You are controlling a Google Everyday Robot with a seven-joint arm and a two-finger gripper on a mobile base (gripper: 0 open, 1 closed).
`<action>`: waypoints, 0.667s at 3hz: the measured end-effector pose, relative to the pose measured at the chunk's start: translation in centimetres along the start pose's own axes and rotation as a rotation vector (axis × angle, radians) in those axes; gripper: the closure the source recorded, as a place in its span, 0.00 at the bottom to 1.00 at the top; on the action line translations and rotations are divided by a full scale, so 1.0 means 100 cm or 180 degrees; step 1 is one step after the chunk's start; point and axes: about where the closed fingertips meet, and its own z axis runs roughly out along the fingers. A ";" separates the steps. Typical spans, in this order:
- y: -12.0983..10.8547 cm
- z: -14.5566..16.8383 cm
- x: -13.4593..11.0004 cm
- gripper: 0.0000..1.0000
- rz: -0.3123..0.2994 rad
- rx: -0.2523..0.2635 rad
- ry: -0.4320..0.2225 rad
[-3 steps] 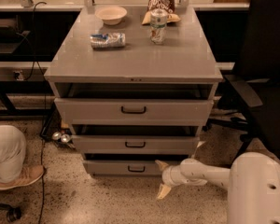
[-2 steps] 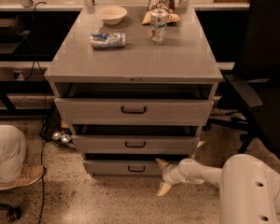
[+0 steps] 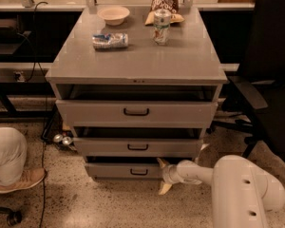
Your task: Open bottom drawer
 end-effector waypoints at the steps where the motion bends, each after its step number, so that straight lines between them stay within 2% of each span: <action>1: 0.000 0.018 0.010 0.17 0.0020 -0.0063 0.0057; 2: 0.002 0.012 0.009 0.50 0.0031 -0.0093 0.0070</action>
Offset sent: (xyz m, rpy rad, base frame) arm -0.0066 -0.0067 -0.0323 -0.0203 0.1042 0.0129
